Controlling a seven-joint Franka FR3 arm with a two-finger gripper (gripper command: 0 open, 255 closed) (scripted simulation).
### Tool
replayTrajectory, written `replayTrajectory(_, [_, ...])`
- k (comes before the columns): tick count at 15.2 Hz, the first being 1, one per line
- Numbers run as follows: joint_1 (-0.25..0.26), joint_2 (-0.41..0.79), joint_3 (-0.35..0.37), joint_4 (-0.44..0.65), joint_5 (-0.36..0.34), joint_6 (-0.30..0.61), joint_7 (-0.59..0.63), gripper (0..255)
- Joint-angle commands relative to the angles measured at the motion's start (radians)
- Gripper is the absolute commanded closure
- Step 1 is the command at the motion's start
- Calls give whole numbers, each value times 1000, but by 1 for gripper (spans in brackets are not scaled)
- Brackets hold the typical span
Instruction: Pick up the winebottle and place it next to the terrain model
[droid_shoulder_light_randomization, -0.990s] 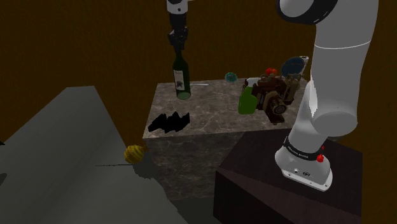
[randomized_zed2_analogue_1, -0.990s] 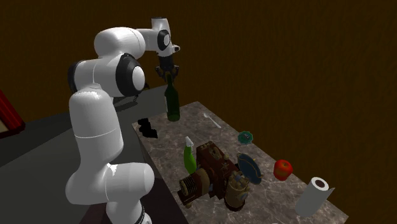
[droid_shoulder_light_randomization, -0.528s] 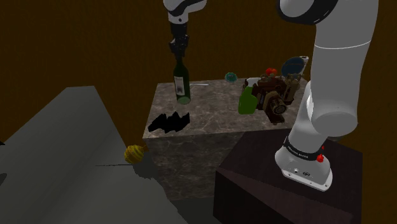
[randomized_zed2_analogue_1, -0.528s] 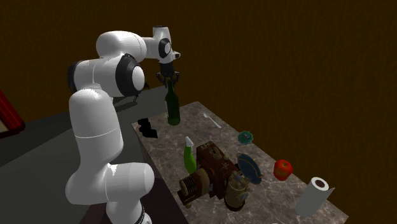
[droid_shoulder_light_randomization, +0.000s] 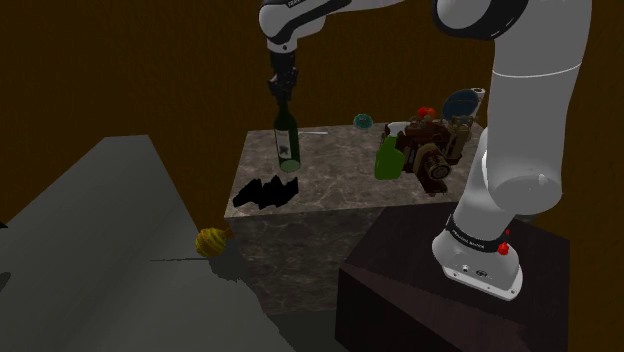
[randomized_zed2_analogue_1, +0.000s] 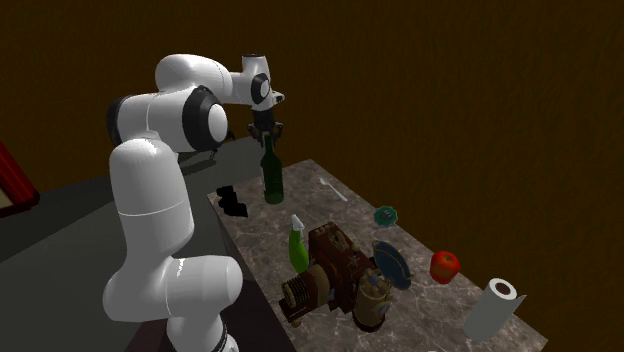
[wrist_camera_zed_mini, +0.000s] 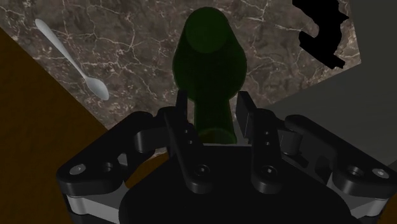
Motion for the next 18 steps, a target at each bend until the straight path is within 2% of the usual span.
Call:
replayTrajectory(1, [1,0,0,-7,0,8,1,255])
replayTrajectory(7, [1,0,0,-7,0,8,1,255])
replayTrajectory(8, [1,0,1,-7,0,8,1,0])
replayTrajectory(13, [1,0,0,-7,0,8,1,0])
replayTrajectory(17, [4,-33,-3,76,-13,-106,9,0])
replayTrajectory(18, [4,-33,-3,76,-13,-106,9,0])
